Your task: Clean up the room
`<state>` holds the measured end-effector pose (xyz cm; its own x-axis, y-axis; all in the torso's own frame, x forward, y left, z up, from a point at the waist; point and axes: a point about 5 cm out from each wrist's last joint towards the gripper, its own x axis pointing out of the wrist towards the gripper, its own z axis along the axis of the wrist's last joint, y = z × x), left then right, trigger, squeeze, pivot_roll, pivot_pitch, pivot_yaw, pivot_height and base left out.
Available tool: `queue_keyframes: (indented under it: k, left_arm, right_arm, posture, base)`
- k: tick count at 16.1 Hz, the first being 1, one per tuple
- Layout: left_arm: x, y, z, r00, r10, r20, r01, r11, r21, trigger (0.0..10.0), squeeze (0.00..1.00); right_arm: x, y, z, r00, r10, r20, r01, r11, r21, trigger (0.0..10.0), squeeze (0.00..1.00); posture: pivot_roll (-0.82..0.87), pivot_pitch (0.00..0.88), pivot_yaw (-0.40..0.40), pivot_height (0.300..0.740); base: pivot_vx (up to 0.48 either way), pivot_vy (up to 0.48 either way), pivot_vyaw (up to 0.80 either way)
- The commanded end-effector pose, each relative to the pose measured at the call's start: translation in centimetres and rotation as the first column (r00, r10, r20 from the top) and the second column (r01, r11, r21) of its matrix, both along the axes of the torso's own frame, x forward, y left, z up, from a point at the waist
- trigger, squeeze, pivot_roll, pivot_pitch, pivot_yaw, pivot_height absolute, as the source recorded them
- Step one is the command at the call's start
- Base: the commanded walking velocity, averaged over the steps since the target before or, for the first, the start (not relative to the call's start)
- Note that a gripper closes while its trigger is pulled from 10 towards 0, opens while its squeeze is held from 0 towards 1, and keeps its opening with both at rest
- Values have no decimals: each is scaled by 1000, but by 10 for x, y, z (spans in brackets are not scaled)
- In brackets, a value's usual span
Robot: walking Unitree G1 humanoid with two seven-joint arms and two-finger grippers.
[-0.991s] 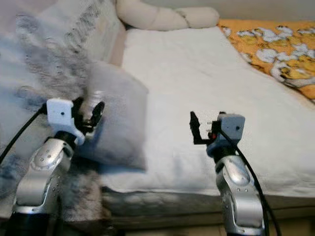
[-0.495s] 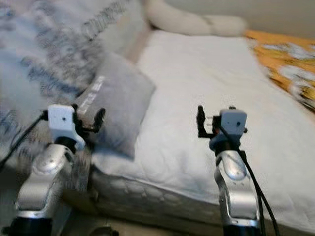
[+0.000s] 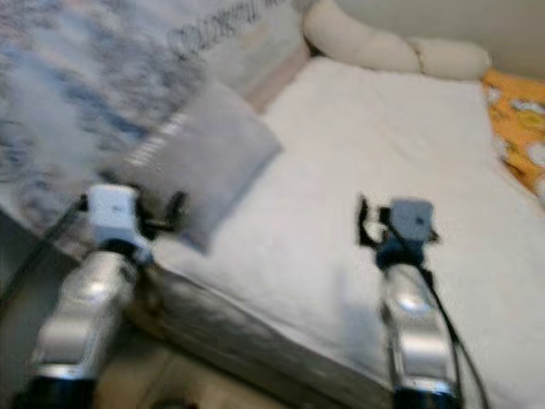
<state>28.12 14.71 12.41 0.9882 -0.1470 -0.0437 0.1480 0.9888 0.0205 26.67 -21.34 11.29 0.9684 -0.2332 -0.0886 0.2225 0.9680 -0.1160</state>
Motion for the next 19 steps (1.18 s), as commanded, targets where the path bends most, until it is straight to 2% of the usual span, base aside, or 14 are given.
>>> queue_keyframes:
  k: [1, 4, 7, 18, 19]
  left_arm:
    - [2, 6, 1, 1000, 22, 3, -22, 1000, 12, 10000, 1000]
    - [1, 8, -3, 1000, 30, -9, -30, 999, 17, 10000, 1000]
    - [-2, 10, -7, 999, 40, -23, -40, 999, 27, 10000, 1000]
    - [-2, 7, -8, 1000, 18, -20, -17, 999, 51, 10000, 1000]
    - [-2, 8, -8, 1000, 14, -21, -12, 998, 55, 10000, 1000]
  right_arm:
    - [0, 5, 1, 1000, 27, -10, -27, 1000, -9, 10000, 1000]
    - [-4, 8, -3, 1000, 10, -16, -9, 1000, 11, 10000, 1000]
    - [-6, 11, -5, 999, 0, -40, 1, 1000, 28, 10000, 1000]
    - [-7, 14, -3, 999, -16, -36, 17, 1000, 17, 10000, 1000]
    - [-8, 15, -4, 999, -14, -39, 14, 1000, 17, 10000, 808]
  posture:
    - [17, 0, -3, 740]
    - [17, 0, -8, 740]
    - [20, 0, -13, 740]
    - [15, 0, 2, 740]
    - [13, 0, 5, 740]
  base:
    - [0, -480, 0]
    - [0, -480, 0]
    - [0, -480, -800]
    - [0, -480, 0]
    - [0, -480, 0]
